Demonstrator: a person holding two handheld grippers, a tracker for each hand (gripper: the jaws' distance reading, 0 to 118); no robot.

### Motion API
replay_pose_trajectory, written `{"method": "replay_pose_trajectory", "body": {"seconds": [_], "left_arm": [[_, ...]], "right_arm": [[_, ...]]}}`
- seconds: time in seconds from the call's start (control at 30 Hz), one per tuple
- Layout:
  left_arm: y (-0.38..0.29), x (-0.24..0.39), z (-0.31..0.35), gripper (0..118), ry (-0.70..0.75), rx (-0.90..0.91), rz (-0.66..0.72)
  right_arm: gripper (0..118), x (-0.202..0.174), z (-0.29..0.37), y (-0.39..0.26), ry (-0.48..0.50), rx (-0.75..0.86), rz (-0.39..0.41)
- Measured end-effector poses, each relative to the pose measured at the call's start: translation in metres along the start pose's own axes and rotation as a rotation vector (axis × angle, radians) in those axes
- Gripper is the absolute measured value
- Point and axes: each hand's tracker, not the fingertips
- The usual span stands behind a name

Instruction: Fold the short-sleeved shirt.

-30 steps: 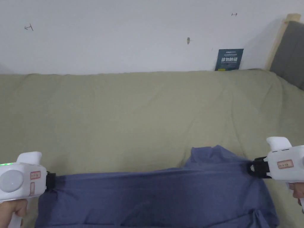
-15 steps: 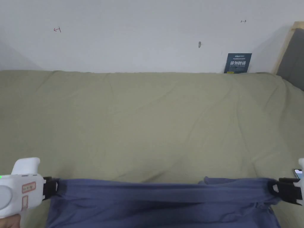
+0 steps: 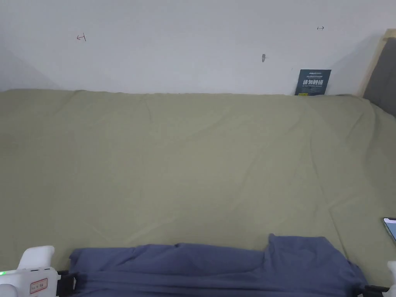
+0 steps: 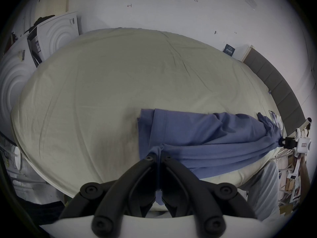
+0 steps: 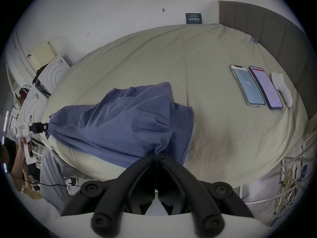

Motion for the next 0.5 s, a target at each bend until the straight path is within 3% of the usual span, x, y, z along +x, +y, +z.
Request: {"method": "replay_pose_trajectory", "body": {"seconds": [0.03,0.07,0.1,0.13,0.17,0.2,0.23,0.3,0.33,0.37,0.4,0.43,0.47,0.5], "left_arm": [[0.0,0.0,0.001,6,-0.003,0.002,0.001],[-0.002,0.002,0.004,25,0.001,0.007,-0.005],[-0.002,0.003,0.006,79,0.016,0.008,-0.024],[-0.003,0.003,0.006,118,0.056,-0.013,-0.049],[-0.006,0.001,0.007,117,0.079,-0.037,-0.071],[0.023,-0.004,0.014,115,0.063,-0.007,0.018],[0.033,-0.01,0.021,115,0.077,-0.014,-0.043],[0.057,-0.022,0.032,115,0.054,0.002,0.002],[-0.009,-0.043,0.015,115,0.047,0.014,0.029],[-0.014,-0.052,0.014,114,0.054,0.019,0.045],[-0.017,-0.061,0.014,105,0.059,0.037,0.065],[-0.019,-0.07,0.014,84,0.051,0.068,0.093],[0.001,-0.035,0.053,39,0.025,0.059,0.12],[0.003,-0.036,0.056,0,0.01,0.058,0.155]], "right_arm": [[9,-0.001,0.001,0.0,-0.001,0.006,-0.003],[27,-0.001,0.001,0.001,-0.007,0.008,-0.01],[75,-0.002,0.002,0.003,-0.02,0.003,-0.023],[106,-0.01,0.007,0.0,-0.065,-0.016,-0.034],[118,-0.012,0.007,0.001,-0.094,-0.036,-0.03],[118,-0.014,0.01,0.001,-0.091,-0.019,-0.03],[118,-0.013,0.017,0.0,-0.085,0.024,-0.037],[118,-0.021,0.026,0.002,-0.071,0.018,-0.049],[118,-0.025,0.029,0.003,-0.075,0.022,-0.053],[118,-0.03,0.03,0.003,-0.08,0.027,-0.054],[110,-0.033,0.03,0.004,-0.075,0.029,-0.05],[93,-0.04,0.033,0.003,-0.07,0.055,-0.037],[62,-0.049,0.038,0.004,-0.065,0.105,-0.031],[17,-0.056,0.042,0.004,-0.068,0.127,-0.028]]}}
